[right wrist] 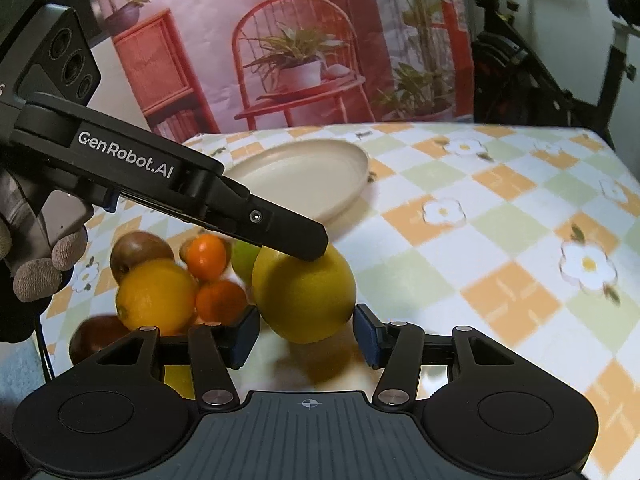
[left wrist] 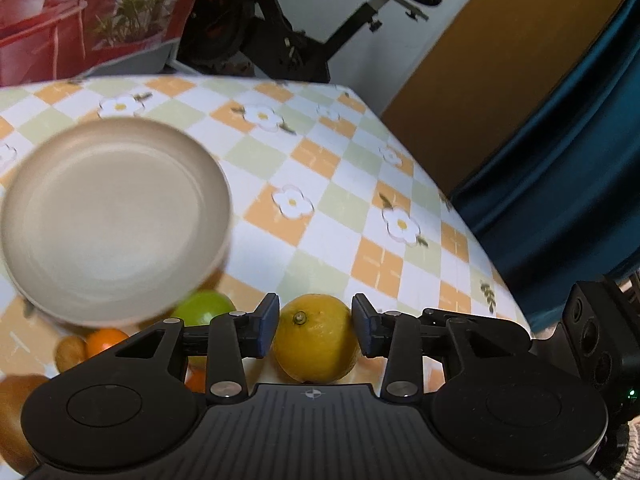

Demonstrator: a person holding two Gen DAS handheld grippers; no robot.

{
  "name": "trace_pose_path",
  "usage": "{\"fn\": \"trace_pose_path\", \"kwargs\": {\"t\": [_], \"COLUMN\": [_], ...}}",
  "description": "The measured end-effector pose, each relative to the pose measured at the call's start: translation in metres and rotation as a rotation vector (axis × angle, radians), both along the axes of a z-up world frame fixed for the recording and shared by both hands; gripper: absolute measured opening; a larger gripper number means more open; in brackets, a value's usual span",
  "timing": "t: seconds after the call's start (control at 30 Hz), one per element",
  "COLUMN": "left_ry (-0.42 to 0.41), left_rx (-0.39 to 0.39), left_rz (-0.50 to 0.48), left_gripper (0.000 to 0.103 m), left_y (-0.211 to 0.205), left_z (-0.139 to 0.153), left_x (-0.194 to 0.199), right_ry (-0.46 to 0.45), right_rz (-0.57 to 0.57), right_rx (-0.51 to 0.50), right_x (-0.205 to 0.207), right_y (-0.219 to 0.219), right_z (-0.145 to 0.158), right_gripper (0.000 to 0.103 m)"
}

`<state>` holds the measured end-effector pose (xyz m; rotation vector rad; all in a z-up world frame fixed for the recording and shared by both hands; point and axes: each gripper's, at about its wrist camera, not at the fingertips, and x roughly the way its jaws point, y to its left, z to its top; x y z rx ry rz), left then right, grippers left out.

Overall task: Organize fruits
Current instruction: 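Close the right gripper on the large yellow lemon and lift it, then carry the lemon over the beige plate and open the right gripper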

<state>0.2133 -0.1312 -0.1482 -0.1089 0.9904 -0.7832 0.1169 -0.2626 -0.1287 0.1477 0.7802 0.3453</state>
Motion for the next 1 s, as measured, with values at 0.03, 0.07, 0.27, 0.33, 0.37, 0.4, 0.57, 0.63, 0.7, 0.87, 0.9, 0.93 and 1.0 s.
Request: {"fn": "trace_pose_path", "kwargs": {"t": [0.03,0.07,0.27,0.33,0.37,0.4,0.57,0.63,0.7,0.87,0.9,0.93,1.0], "left_ry": [-0.006,-0.013,-0.047,-0.046,-0.043,-0.041,-0.033,-0.027,-0.016,0.001,0.003,0.003,-0.003], "left_rx": [-0.008,-0.018,-0.058,-0.064,-0.065,-0.064,-0.046,-0.04,-0.036,-0.021,-0.021,-0.022,-0.013], "left_rz": [0.011,0.026,0.123,0.159,0.176,0.191,0.254,0.276,0.296,0.329,0.336,0.343,0.353], "left_gripper": [0.042,0.042,0.042,0.042,0.042,0.042,0.042,0.042,0.042,0.042,0.042,0.042,0.041], "left_y": [0.003,0.009,0.046,0.06,0.067,0.073,0.099,0.105,0.114,0.124,0.127,0.131,0.135], "left_z": [0.003,0.007,0.03,0.032,0.032,0.031,0.025,0.02,0.014,0.003,0.002,0.001,0.0], "left_x": [0.003,0.007,0.034,0.043,0.047,0.051,0.07,0.076,0.084,0.097,0.099,0.099,0.102], "right_ry": [-0.006,-0.011,-0.035,-0.029,-0.023,-0.014,0.043,0.064,0.085,0.126,0.129,0.132,0.135], "right_rz": [0.012,0.025,0.125,0.16,0.178,0.195,0.253,0.268,0.28,0.285,0.284,0.282,0.278], "right_rx": [-0.008,-0.015,-0.052,-0.06,-0.063,-0.066,-0.08,-0.09,-0.103,-0.123,-0.122,-0.12,-0.114], "right_x": [0.006,0.013,0.063,0.082,0.091,0.1,0.139,0.151,0.162,0.181,0.182,0.184,0.187], "right_y": [0.002,0.004,0.029,0.041,0.047,0.053,0.088,0.099,0.111,0.133,0.134,0.135,0.139], "right_z": [0.004,0.008,0.031,0.035,0.036,0.035,0.028,0.024,0.02,0.007,0.006,0.004,0.002], "right_gripper": [0.048,0.048,0.048,0.048,0.048,0.048,0.048,0.048,0.048,0.048,0.048,0.048,0.048]}}
